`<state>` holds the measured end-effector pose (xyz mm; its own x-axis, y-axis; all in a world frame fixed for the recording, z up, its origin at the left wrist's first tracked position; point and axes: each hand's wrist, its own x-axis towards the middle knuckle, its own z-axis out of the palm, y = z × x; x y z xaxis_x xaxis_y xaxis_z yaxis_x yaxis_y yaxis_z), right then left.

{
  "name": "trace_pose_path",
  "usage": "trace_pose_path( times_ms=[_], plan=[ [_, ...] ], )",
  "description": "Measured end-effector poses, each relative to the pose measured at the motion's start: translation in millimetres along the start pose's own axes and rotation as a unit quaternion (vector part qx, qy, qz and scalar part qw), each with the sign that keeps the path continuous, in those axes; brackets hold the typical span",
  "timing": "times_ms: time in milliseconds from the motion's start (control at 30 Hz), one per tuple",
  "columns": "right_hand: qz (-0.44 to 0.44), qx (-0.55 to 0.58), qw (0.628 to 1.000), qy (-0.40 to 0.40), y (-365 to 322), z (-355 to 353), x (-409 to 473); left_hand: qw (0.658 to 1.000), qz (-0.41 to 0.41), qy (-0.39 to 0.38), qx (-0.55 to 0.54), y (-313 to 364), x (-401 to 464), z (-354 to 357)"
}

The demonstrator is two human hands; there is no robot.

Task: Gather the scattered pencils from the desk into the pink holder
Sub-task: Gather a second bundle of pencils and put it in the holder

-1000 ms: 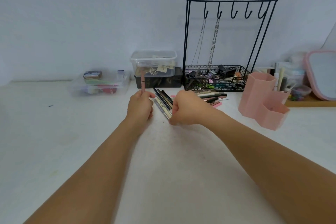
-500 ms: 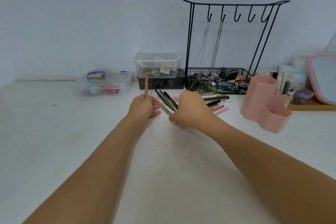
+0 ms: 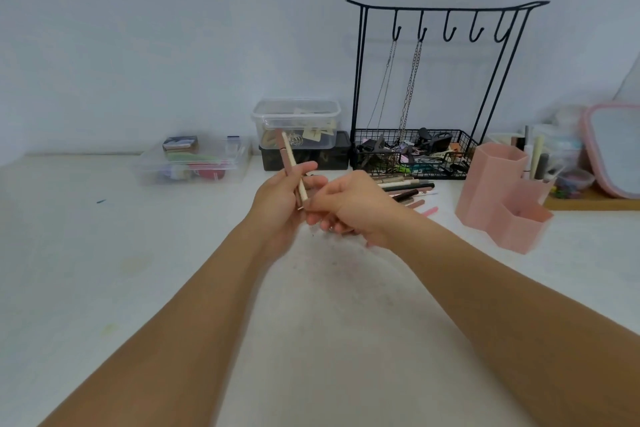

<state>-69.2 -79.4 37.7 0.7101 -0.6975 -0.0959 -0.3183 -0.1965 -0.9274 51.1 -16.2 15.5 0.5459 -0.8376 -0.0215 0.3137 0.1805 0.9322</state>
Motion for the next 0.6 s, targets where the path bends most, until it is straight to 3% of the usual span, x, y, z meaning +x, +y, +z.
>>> trace_pose_path(
  times_ms=[133,267,367,600],
  plan=[
    [-0.045,-0.183,0.981,-0.037,-8.3,-31.9,2.0,0.999,0.006,0.014,0.030,-3.7,-1.8,4.9],
    [-0.025,-0.400,0.913,-0.082,-15.5,-79.6,-0.9,0.990,0.016,0.084,0.115,0.1,0.4,1.5],
    [0.038,-0.451,0.884,-0.114,-10.1,-90.4,-0.2,0.976,0.015,0.108,0.189,0.4,3.3,-3.4],
    [0.032,-0.467,0.875,-0.125,3.0,-88.5,8.4,0.983,-0.037,0.090,0.158,-2.4,-0.3,-2.7]
  ],
)
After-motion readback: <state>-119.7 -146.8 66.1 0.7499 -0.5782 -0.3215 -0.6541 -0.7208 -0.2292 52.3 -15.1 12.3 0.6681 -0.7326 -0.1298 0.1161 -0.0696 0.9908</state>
